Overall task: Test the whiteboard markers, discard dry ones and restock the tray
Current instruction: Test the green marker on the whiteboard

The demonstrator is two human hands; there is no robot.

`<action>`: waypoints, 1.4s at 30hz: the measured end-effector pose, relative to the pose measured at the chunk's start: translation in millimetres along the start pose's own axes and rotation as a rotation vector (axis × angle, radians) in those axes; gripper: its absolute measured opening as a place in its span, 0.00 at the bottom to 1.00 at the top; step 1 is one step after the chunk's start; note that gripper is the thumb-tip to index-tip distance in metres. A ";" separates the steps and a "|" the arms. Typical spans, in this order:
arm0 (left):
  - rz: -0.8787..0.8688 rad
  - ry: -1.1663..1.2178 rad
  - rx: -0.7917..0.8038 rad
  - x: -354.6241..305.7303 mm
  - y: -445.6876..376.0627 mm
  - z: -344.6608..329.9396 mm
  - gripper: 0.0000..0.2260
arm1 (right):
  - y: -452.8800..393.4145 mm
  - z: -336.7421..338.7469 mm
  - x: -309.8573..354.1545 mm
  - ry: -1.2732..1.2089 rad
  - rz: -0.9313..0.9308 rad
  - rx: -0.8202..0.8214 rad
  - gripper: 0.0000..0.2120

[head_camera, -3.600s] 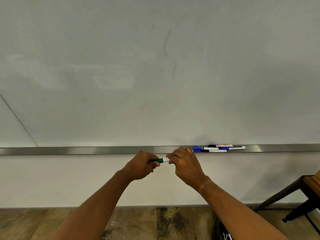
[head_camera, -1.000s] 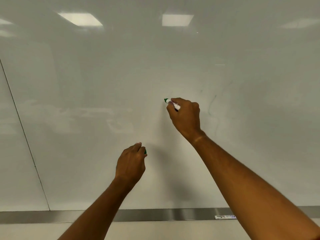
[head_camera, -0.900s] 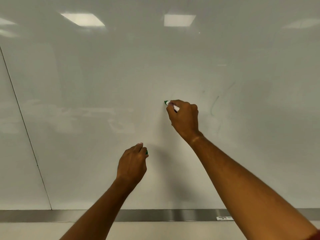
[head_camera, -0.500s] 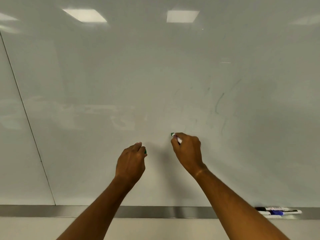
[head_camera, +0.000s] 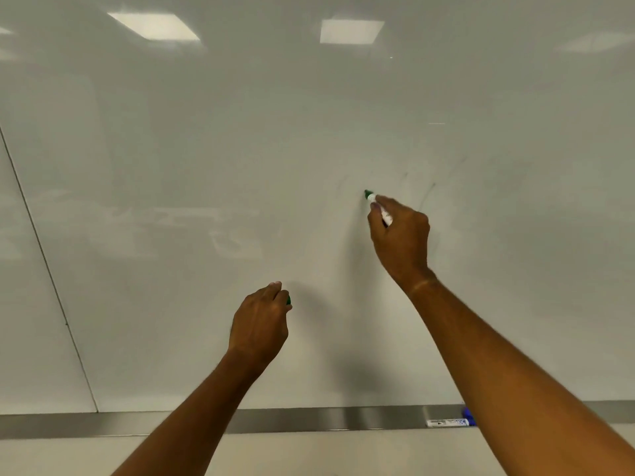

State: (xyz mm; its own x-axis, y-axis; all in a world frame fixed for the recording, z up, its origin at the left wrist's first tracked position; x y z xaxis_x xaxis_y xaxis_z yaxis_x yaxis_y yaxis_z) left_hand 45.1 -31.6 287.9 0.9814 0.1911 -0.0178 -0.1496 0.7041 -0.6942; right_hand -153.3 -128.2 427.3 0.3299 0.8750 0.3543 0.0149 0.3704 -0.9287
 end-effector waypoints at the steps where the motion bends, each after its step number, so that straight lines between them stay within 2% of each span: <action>1: 0.001 0.000 0.004 -0.1 -0.1 -0.9 0.07 | 8.0 -4.5 -0.5 0.040 0.037 0.054 0.07; 3: -0.004 0.009 0.014 -1.5 0.5 -2.8 0.07 | 30.0 -9.9 -8.4 0.091 0.047 0.138 0.06; 7: -0.015 0.023 0.007 -2.8 3.1 -3.5 0.08 | 67.0 1.2 -40.7 0.099 -0.108 0.136 0.07; 9: -0.016 0.030 0.018 -5.3 5.1 -5.2 0.09 | 88.1 -4.9 -54.5 0.122 -0.185 0.264 0.06; 11: -0.023 0.056 0.033 -9.9 8.6 -9.3 0.10 | 111.3 -6.3 -68.4 0.019 -0.324 0.336 0.06; 15: -0.058 0.191 0.049 -18.1 21.3 -20.9 0.09 | 153.1 -1.8 -76.3 -0.251 -0.570 0.381 0.08; 24: -0.043 0.474 0.258 -34.8 58.3 -56.2 0.07 | 218.8 4.8 -69.3 -0.222 -0.560 0.674 0.12; 29: -0.061 0.522 0.337 -45.0 74.2 -71.4 0.07 | 241.8 10.6 -72.4 -0.141 -0.564 0.714 0.12; 42: -0.209 0.561 0.408 -70.9 102.0 -87.8 0.08 | 275.0 21.8 -66.4 -0.006 -0.549 0.753 0.13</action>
State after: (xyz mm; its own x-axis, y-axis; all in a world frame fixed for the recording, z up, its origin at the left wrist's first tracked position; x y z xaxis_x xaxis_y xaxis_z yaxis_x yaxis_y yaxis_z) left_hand -29.3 -33.4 155.1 0.8918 -0.2778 -0.3571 0.1221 0.9079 -0.4011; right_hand -191.7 -77.6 150.8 0.4530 0.5184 0.7253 -0.4500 0.8353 -0.3159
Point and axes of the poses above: each hand's wrist, its own y-axis away from the middle knuckle, its own z-axis out of the back of the hand, x = y × z, the point moved 8 cm from there along -y, towards the middle knuckle, and after that the axes turned 1 degree about -y, right-handed, at the moved point
